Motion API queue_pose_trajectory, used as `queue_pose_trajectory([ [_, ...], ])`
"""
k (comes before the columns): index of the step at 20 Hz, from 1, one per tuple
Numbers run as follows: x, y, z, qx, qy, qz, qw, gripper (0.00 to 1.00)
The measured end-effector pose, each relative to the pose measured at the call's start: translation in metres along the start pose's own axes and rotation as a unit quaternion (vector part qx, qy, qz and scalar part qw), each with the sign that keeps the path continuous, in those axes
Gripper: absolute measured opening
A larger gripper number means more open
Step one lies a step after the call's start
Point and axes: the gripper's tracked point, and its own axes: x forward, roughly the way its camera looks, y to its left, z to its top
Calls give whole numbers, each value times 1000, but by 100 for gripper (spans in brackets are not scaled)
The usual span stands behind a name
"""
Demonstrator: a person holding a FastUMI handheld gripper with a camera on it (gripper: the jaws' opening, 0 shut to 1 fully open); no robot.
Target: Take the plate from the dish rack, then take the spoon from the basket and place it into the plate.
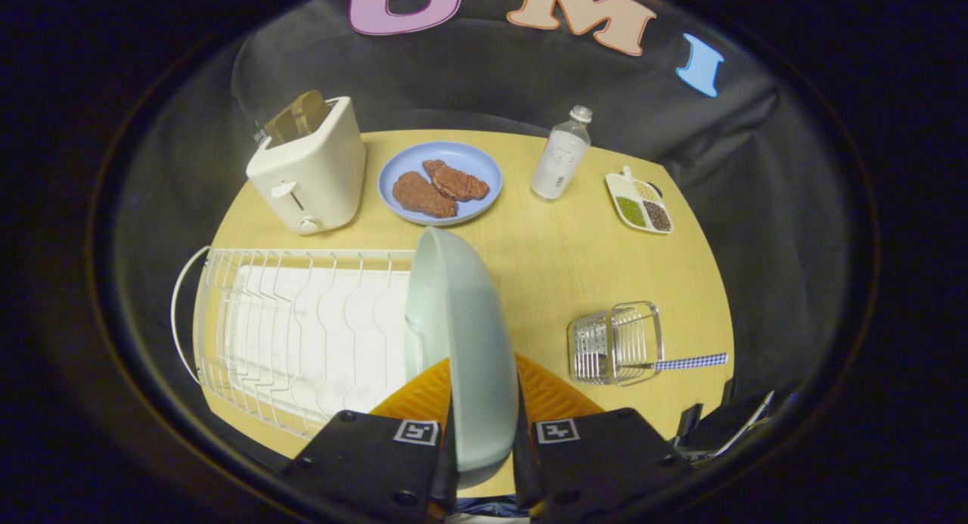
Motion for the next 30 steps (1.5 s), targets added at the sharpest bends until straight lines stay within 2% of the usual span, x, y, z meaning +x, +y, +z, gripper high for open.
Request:
queue_pose_trajectory([
  [4,-11,-5,15,-13,-26,-16,999,32],
  [13,-14,-9,19,-5,-13,-37,999,32],
  [20,-31,-14,33,-12,-36,-46,998,32],
  [25,-42,-24,44,20,-55,0,998,31],
  [27,-50,-22,49,47,-63,54,995,32],
  [30,-68,-12,38,116,-48,165,978,31],
])
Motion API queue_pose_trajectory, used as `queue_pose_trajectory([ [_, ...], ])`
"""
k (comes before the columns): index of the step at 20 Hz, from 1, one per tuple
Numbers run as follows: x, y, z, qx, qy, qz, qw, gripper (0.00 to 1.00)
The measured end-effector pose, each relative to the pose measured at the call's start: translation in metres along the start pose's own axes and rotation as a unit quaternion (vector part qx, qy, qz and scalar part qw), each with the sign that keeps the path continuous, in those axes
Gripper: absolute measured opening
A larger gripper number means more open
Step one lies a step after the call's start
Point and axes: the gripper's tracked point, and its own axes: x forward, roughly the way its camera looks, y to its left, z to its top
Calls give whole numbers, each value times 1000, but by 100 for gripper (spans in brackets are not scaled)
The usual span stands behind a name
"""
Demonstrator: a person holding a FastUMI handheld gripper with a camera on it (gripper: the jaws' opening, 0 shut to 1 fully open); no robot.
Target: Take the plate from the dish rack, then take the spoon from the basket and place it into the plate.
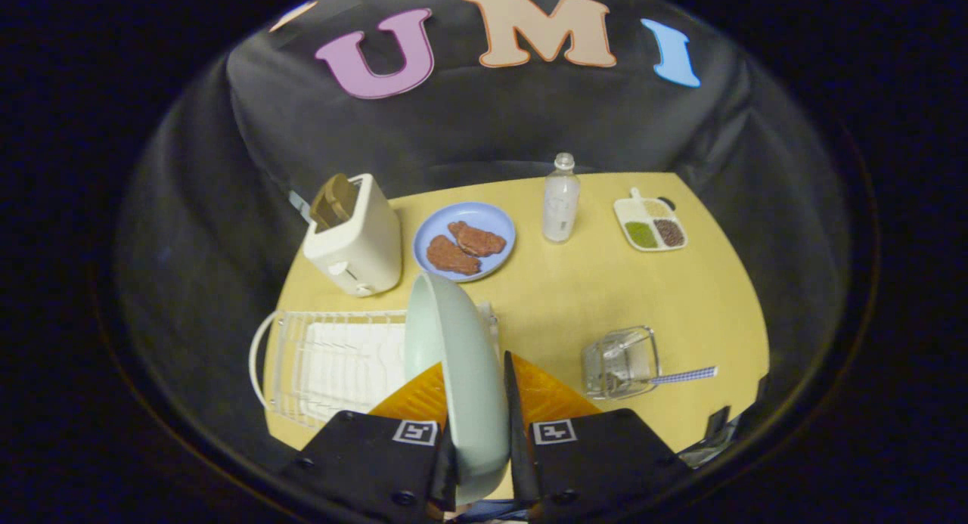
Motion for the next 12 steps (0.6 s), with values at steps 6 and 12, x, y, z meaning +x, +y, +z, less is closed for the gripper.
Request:
queue_pose_trajectory([
  [6,-39,-13,-54,60,14,146,987,31],
  [12,-58,-70,-121,108,-4,201,974,31],
])
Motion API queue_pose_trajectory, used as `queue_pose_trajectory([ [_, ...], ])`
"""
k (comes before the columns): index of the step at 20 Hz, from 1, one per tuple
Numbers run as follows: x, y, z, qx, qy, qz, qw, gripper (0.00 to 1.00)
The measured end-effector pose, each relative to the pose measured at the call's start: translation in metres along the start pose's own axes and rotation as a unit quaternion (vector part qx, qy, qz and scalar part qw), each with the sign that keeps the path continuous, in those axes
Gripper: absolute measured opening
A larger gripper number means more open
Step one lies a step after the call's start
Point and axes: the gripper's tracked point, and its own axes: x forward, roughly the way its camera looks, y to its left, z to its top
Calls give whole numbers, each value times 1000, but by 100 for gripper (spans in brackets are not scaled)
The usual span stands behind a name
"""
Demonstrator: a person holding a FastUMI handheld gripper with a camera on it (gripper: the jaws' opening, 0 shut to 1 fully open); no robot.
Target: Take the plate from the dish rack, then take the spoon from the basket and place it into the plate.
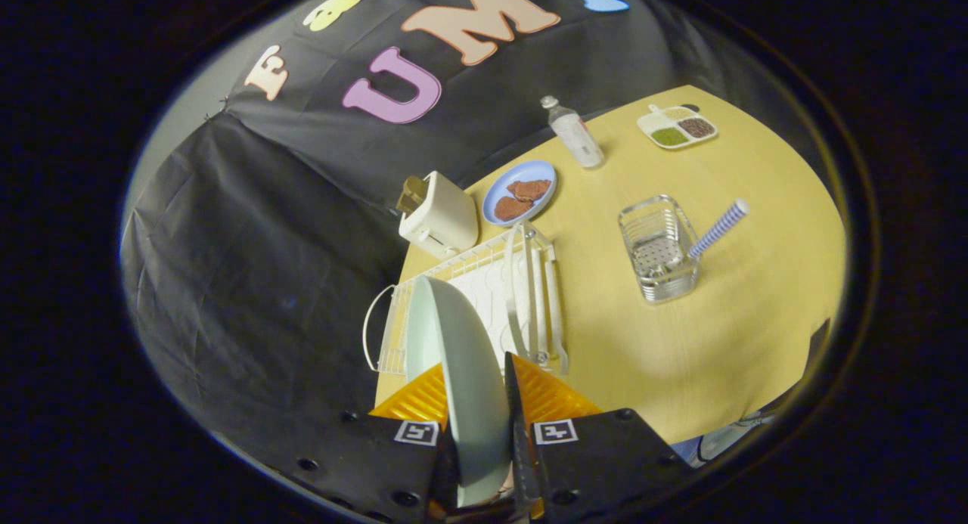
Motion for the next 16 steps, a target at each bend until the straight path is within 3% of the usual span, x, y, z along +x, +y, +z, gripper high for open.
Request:
queue_pose_trajectory([
  [6,-16,-74,-31,75,-48,28,996,31],
  [16,2,-187,-29,176,-136,17,975,31],
])
